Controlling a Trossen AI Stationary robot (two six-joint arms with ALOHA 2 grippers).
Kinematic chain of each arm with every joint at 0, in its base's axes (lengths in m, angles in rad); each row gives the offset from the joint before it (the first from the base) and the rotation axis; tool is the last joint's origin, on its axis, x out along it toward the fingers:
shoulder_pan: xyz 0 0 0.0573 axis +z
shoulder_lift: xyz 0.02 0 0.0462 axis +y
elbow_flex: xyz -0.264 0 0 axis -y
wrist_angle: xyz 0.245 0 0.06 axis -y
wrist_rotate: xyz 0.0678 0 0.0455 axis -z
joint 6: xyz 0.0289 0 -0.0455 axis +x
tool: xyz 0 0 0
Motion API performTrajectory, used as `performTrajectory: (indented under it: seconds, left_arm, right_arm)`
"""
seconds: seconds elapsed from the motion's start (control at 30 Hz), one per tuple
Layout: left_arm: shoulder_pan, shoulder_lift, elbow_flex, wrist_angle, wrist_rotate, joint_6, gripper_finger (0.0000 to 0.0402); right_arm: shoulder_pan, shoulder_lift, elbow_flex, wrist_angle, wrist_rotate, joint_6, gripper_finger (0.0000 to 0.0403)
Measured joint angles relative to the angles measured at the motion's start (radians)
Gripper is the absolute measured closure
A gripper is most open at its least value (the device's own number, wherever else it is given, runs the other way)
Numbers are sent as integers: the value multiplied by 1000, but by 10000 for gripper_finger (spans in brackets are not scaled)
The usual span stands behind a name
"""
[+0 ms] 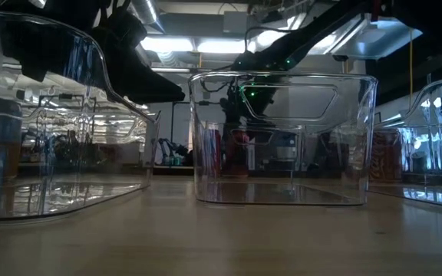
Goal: Sort soda cans
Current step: Put the top left red white soda can into the center transparent bin
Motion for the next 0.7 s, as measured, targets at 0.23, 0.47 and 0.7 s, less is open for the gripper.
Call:
performTrajectory:
  seconds: [0.23,0.47,0.7]
  left_arm:
    - [0,0,0,0,0,0,238]
    - [0,0,0,-1,0,0,238]
    - [0,0,0,-1,0,0,238]
  right_arm:
    - [16,-7,0,-3,33,-11,111]
    - [49,-79,-5,-55,34,-23,110]
    - [116,-189,-3,-148,69,-26,109]
